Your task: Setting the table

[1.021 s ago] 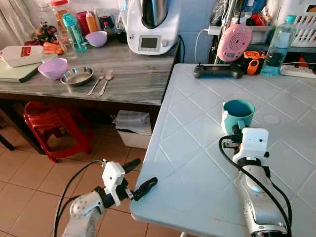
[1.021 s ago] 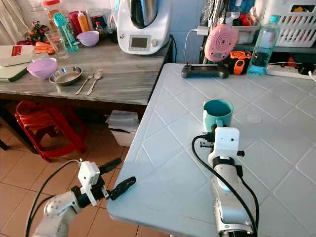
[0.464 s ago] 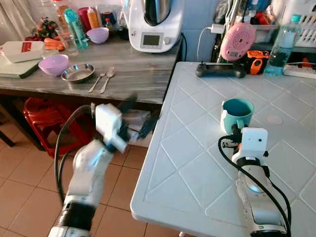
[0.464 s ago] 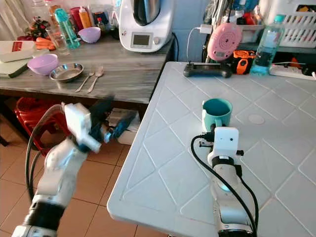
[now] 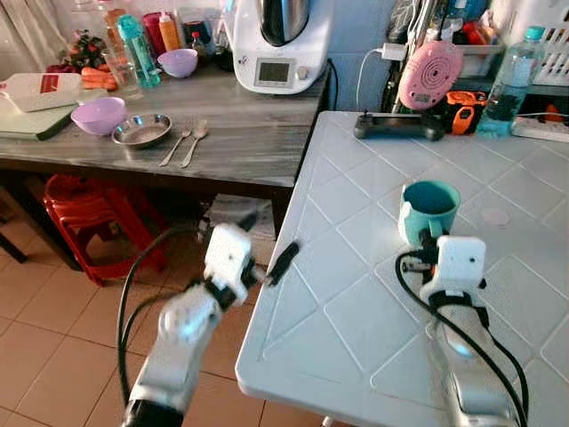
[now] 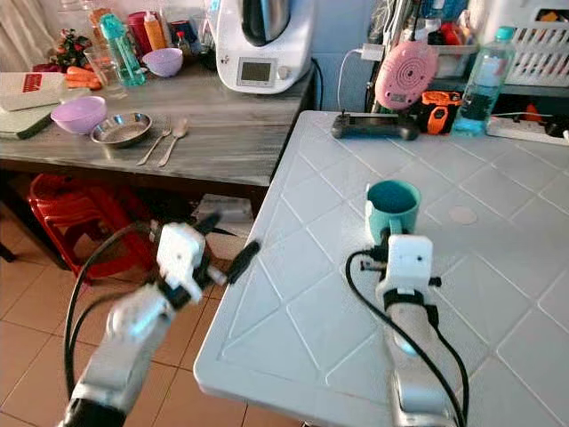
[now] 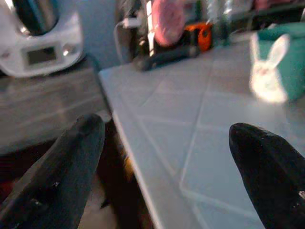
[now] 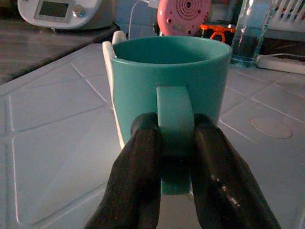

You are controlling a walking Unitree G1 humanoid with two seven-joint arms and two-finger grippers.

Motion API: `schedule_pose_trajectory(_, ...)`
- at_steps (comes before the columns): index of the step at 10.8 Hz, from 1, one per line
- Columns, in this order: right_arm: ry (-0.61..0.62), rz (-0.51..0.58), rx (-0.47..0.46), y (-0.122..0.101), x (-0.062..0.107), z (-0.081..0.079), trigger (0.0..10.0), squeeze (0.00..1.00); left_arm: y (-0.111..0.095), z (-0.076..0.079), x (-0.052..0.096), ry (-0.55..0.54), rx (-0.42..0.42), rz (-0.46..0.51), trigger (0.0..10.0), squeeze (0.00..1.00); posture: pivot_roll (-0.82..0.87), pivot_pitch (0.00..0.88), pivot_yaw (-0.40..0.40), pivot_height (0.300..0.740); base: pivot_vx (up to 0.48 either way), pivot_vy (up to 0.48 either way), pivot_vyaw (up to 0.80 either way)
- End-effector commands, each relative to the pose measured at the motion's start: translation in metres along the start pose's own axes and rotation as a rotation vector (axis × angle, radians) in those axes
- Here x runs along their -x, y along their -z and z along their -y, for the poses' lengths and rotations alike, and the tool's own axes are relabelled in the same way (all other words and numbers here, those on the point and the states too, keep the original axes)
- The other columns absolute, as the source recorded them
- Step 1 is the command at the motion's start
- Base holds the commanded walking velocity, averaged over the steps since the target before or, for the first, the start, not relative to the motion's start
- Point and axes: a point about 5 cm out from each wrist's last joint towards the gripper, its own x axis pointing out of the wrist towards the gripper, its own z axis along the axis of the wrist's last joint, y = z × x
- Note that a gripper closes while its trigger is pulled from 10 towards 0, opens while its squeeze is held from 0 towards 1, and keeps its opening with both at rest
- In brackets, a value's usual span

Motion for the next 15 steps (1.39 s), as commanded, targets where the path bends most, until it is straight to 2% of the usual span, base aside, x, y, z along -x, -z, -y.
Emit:
schedule_pose_trajectory(1, -0.013, -0.043, -0.023, 0.007, 0.006, -0.003, 10.0, 0.00, 0.001, -0.004, 0.003, -0.025, -0.011, -0.006, 10.0, 0.00, 0.03, 0.000, 0.075, 0.740, 0.000, 0.000, 0.00)
schedule_pose_trajectory(2, -0.014, -0.043, -0.027, 0.007, 0.009, -0.003, 10.0, 0.00, 0.006, -0.007, 0.007, -0.043, 0.004, -0.029, 10.0, 0.00, 0.03, 0.000, 0.078, 0.740, 0.000, 0.000, 0.00)
schedule_pose_trajectory(4, -0.014, -0.045, -0.027, 0.008, 0.012, -0.002, 10.0, 0.00, 0.013, -0.011, 0.011, -0.111, 0.018, -0.058, 10.0, 0.00, 0.04, 0.000, 0.081, 0.740, 0.000, 0.135, -0.77)
schedule_pose_trajectory(6, -0.026, -0.047, -0.033, 0.009, 0.013, -0.004, 10.0, 0.00, 0.023, -0.017, 0.014, -0.150, 0.035, -0.087, 10.0, 0.00, 0.04, 0.000, 0.081, 0.740, 0.000, 0.396, -0.80)
schedule_pose_trajectory(9, -0.047, -0.035, -0.035, 0.007, 0.011, -0.009, 10.0, 0.00, 0.025, -0.022, 0.012, -0.175, 0.039, -0.093, 10.0, 0.00, 0.04, 0.000, 0.078, 0.740, 0.000, 0.436, -0.66)
schedule_pose_trajectory(15, -0.070, -0.014, -0.014, 0.004, 0.011, -0.013, 10.0, 0.00, 0.028, -0.026, 0.011, -0.221, 0.050, -0.084, 10.0, 0.00, 0.05, 0.000, 0.082, 0.740, 0.000, 0.480, 0.07)
